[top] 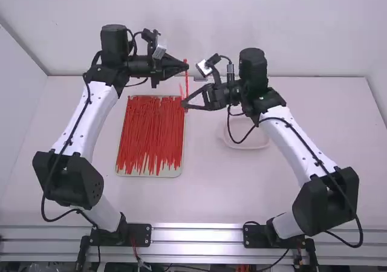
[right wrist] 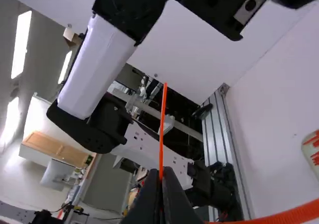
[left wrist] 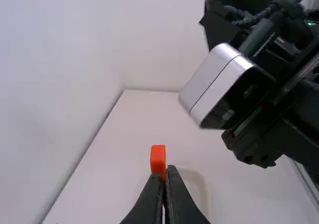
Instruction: Fasten the cable tie
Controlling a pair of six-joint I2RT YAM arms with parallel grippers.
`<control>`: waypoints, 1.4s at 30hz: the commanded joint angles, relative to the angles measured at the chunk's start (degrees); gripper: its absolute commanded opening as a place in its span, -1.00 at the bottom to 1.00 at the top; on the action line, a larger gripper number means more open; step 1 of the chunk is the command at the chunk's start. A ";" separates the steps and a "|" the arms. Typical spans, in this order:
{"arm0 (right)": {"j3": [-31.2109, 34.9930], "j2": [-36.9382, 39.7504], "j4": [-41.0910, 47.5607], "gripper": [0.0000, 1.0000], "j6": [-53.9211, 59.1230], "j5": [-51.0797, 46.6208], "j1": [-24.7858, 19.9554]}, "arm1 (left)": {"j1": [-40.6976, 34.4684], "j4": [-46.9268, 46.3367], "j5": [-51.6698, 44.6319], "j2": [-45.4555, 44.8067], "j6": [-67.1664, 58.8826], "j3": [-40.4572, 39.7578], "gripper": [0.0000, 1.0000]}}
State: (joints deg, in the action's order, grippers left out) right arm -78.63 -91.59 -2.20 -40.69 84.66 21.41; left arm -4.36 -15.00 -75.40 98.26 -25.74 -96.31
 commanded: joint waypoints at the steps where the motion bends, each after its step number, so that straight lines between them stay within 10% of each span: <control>1: -1.18 0.96 -0.57 -1.00 -1.62 -0.28 0.46 | -0.17 -0.42 -2.08 0.00 -4.81 0.11 -0.97; 42: -1.18 4.70 -2.03 -1.00 -7.98 -9.55 -4.87 | -2.78 1.99 -2.27 -0.22 -14.60 0.11 -0.96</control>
State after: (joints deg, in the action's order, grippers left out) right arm -78.63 -88.47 -3.95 -48.12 75.09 16.80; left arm -7.18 -13.15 -76.07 98.26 -39.09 -96.31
